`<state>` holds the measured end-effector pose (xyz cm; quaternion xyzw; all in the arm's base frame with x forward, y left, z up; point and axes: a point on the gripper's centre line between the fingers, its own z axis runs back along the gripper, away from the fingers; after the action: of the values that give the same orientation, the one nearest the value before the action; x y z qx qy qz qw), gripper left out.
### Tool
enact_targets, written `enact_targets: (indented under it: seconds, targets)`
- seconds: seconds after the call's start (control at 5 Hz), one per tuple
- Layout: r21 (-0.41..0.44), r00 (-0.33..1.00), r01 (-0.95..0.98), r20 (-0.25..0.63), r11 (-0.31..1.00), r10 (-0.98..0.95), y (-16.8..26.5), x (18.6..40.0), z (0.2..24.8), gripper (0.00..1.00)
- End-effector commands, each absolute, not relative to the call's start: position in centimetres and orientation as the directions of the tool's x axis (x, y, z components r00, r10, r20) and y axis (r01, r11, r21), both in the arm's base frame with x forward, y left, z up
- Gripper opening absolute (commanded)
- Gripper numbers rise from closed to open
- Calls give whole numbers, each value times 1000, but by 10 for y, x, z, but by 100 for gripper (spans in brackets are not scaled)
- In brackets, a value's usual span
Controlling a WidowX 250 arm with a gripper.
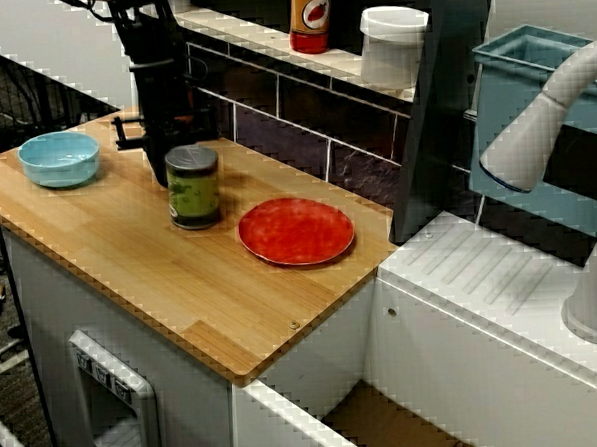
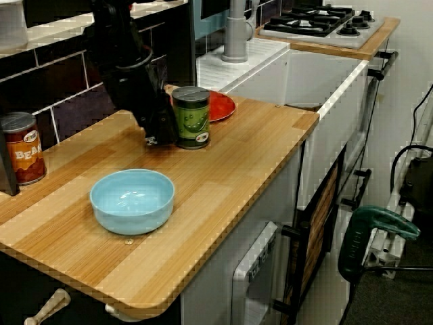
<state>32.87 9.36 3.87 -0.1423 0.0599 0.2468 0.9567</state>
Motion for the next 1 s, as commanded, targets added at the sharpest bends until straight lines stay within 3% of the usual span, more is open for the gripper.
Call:
enact_targets:
  seconds: [0.0,0.2,0.4,0.8]
  targets:
    - [-262,897,-442,-113,858,427,77,316,64,0]
    - [-255,905,-425,-94,869,415,75,309,64,0]
    - [-250,904,-427,-92,869,418,84,304,68,100]
    - [-281,937,-348,-67,894,343,96,288,90,100]
